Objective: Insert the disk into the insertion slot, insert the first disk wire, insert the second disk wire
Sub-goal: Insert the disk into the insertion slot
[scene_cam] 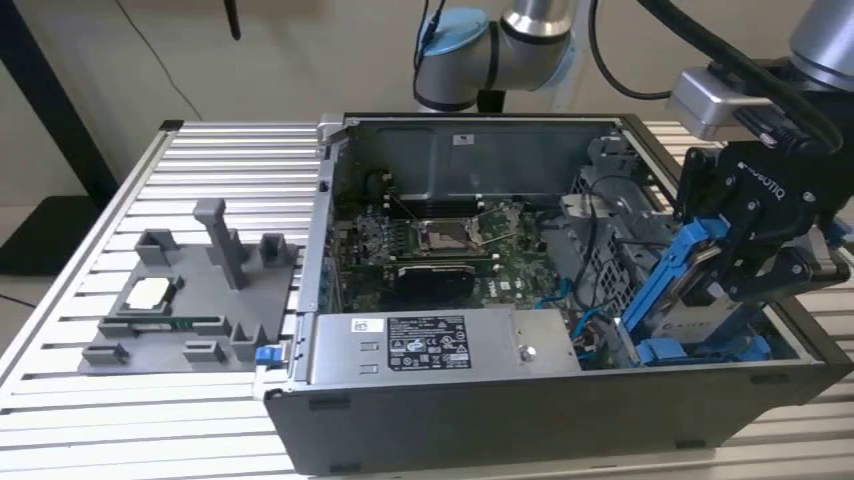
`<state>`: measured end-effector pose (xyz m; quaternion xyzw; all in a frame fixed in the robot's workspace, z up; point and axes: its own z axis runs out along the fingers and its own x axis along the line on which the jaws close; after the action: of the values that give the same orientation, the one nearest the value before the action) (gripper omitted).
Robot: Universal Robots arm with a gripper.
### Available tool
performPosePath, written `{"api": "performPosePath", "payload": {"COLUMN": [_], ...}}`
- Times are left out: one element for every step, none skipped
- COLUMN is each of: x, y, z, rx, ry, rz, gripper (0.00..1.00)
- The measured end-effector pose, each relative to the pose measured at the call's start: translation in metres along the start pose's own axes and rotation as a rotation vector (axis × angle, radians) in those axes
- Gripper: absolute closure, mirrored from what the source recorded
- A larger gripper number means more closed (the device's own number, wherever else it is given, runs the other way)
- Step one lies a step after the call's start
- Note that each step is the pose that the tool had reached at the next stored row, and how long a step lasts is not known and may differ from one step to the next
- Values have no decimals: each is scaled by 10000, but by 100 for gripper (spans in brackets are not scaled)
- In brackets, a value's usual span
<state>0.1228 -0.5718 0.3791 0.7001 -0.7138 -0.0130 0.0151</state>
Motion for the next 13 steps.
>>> {"api": "performPosePath", "payload": {"x": [0, 0, 1, 1, 1, 1, 0, 1, 1, 1, 1, 1, 1], "y": [0, 0, 0, 0, 0, 1, 2, 2, 3, 6, 9, 14, 19], "z": [0, 0, 2, 1, -3, -17, -42, -61, -64, -63, -64, -65, -65], "rx": [1, 1, 1, 0, 0, 1, 0, 0, 0, 0, 0, -1, -3], "ry": [0, 2, -1, -3, -4, -4, -4, -2, -5, -8, -20, -53, -114], "rz": [0, 0, 0, 0, 0, 0, 1, 0, 0, 7, 23, 43, 72], "gripper": [67, 66, 66, 66, 59, 59, 59, 59, 59, 59, 57, 57, 51]}}
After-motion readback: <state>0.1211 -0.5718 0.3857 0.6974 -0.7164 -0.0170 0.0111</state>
